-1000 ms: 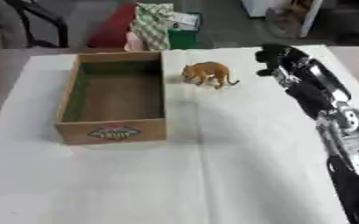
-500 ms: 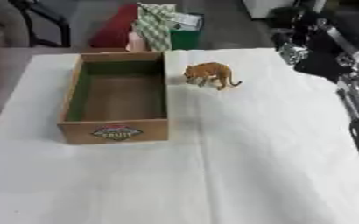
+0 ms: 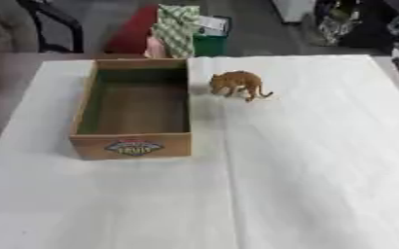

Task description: Pick up objects on the table and place them in the box.

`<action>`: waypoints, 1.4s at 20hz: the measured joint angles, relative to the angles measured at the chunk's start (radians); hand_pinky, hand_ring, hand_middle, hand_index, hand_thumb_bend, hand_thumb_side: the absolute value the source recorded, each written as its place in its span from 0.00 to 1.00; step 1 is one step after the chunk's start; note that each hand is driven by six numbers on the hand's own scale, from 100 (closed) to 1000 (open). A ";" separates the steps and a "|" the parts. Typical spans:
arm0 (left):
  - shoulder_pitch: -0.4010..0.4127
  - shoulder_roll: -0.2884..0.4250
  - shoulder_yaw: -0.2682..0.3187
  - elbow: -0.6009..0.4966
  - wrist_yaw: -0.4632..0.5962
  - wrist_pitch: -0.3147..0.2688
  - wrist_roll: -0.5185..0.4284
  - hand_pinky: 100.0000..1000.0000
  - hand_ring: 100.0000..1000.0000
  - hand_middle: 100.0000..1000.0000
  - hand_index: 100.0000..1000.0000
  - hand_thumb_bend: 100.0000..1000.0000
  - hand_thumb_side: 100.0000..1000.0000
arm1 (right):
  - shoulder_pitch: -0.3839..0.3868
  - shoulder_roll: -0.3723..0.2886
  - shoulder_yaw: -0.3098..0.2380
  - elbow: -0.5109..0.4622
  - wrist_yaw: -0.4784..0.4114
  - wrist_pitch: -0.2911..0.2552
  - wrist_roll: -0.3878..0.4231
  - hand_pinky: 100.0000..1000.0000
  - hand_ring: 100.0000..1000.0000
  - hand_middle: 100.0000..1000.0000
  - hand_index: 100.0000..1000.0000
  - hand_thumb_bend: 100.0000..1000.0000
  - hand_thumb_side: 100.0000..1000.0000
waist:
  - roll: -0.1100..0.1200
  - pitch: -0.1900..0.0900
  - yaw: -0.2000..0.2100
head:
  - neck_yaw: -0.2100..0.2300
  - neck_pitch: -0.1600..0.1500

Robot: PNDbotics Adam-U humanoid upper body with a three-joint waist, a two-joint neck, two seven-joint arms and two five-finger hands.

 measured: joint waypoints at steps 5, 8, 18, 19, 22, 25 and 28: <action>0.000 0.001 -0.006 0.000 0.001 0.001 -0.006 0.53 0.78 0.58 0.75 0.00 0.65 | -0.099 0.017 0.022 0.131 0.082 -0.047 0.038 0.83 0.90 0.79 0.89 0.00 0.09 | 0.002 0.000 0.013 | -0.011 0.000; -0.001 0.005 -0.008 -0.001 0.002 0.003 -0.011 0.54 0.78 0.58 0.75 0.00 0.65 | -0.146 0.039 0.029 0.210 0.133 -0.067 0.054 0.83 0.90 0.79 0.89 0.00 0.10 | 0.003 0.000 0.025 | -0.020 0.000; -0.030 0.008 -0.025 -0.013 0.008 0.011 -0.033 0.54 0.79 0.58 0.76 0.00 0.65 | -0.237 0.102 0.034 0.422 0.309 -0.095 0.047 0.83 0.90 0.79 0.89 0.00 0.11 | 0.006 0.034 0.095 | -0.082 -0.007; -0.032 0.008 -0.028 -0.014 0.009 0.011 -0.037 0.54 0.79 0.58 0.76 0.00 0.65 | -0.243 0.109 0.034 0.440 0.327 -0.094 0.043 0.83 0.90 0.79 0.89 0.00 0.12 | 0.006 0.038 0.101 | -0.087 -0.009; -0.038 0.008 -0.032 -0.019 0.011 0.012 -0.046 0.54 0.79 0.58 0.76 0.00 0.65 | -0.252 0.125 0.034 0.488 0.377 -0.089 0.030 0.83 0.90 0.79 0.89 0.00 0.12 | 0.005 0.045 0.115 | -0.101 -0.014; -0.042 0.008 -0.036 -0.019 0.012 0.012 -0.053 0.54 0.79 0.58 0.76 0.00 0.65 | -0.259 0.136 0.033 0.523 0.424 -0.085 0.013 0.83 0.90 0.79 0.89 0.00 0.12 | 0.005 0.052 0.129 | -0.110 -0.017; -0.048 0.008 -0.039 -0.019 0.013 0.011 -0.060 0.54 0.79 0.59 0.76 0.00 0.65 | -0.265 0.144 0.027 0.555 0.469 -0.082 -0.005 0.85 0.91 0.80 0.89 0.00 0.12 | 0.004 0.056 0.141 | -0.117 -0.019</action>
